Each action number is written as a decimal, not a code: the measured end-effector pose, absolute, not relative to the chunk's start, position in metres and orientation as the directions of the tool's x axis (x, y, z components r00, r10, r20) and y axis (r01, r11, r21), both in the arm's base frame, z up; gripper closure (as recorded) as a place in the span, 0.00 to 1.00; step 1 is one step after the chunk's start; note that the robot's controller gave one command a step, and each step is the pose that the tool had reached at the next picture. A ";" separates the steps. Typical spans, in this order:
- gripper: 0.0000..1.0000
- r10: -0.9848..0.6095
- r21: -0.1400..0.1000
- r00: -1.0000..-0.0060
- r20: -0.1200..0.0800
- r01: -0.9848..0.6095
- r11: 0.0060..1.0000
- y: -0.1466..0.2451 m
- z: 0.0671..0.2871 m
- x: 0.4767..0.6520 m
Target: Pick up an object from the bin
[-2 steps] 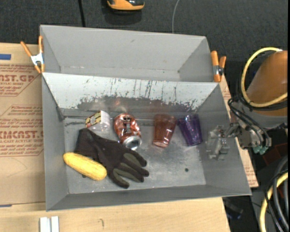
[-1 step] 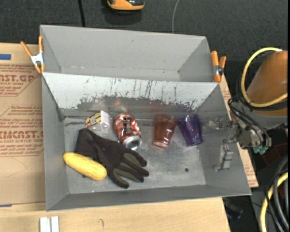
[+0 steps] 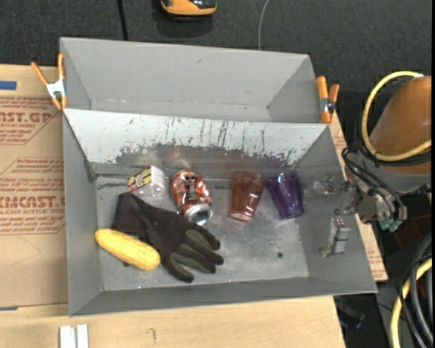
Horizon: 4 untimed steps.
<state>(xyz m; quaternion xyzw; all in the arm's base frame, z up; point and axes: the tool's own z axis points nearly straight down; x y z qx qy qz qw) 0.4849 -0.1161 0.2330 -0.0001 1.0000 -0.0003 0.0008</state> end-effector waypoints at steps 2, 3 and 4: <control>0.00 0.005 0.000 -1.000 -0.006 0.005 1.000 -0.082 0.118 0.518; 0.00 -0.019 -0.001 -1.000 -0.001 -0.019 1.000 -0.071 0.071 0.537; 0.00 0.022 0.001 -1.000 0.001 0.022 1.000 -0.065 0.070 0.585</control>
Offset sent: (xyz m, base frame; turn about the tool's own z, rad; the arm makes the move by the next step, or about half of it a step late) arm 0.0346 0.0224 -0.1492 -0.0037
